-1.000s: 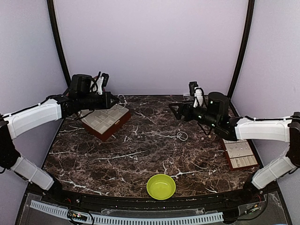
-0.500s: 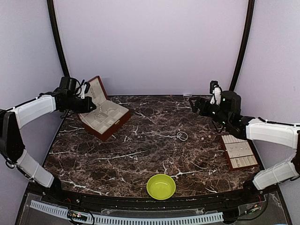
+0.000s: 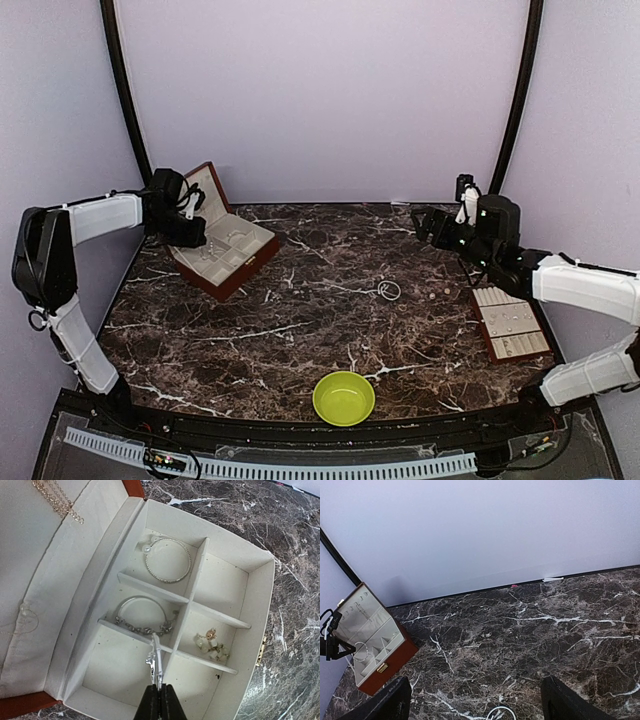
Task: Organize the mixed jewelry
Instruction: Place the bangle in the larger divider.
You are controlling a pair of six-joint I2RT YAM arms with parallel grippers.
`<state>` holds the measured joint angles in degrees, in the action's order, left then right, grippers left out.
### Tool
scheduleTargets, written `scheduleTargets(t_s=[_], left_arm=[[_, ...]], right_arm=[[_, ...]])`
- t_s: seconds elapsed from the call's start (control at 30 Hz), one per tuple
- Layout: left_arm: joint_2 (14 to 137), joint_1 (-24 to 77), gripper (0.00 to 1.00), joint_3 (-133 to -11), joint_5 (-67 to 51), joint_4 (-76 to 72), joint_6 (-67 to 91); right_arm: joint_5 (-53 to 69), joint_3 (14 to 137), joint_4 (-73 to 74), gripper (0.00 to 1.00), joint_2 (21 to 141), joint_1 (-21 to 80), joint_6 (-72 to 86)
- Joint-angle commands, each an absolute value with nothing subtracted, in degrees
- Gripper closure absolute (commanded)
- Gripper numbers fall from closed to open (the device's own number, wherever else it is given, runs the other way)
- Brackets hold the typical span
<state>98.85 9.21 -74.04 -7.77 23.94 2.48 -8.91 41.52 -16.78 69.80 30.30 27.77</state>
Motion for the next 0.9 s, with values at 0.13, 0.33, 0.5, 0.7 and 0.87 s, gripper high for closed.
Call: scheduleTargets(t_s=[0.13,0.33,0.5,0.7,0.87], left_arm=[[101.74,9.14,1.00,-78.28,-5.70,27.60,-1.62],[100.26,9.14,1.00,-76.07,-4.29,27.58,-1.47],[98.37,9.16,1.00,-73.44,-4.26,26.34,-0.84],[98.52,9.15,1.00,-73.08,-4.28,26.43,-0.91],[99.91,9.14,1.00,-73.95,-4.85,27.24,-1.41]], right_arm=[[-10.97,41.22,-16.88,0.09,69.11,29.86,29.24],[-12.27,40.87,-16.04,0.09,68.82,29.77,29.36],[-12.73,40.87,-15.54,0.09,69.09,29.75,29.73],[-13.16,41.54,-15.47,0.09,70.04,29.66,30.66],[-13.25,42.09,-15.30,0.09,70.90,29.71,31.00]])
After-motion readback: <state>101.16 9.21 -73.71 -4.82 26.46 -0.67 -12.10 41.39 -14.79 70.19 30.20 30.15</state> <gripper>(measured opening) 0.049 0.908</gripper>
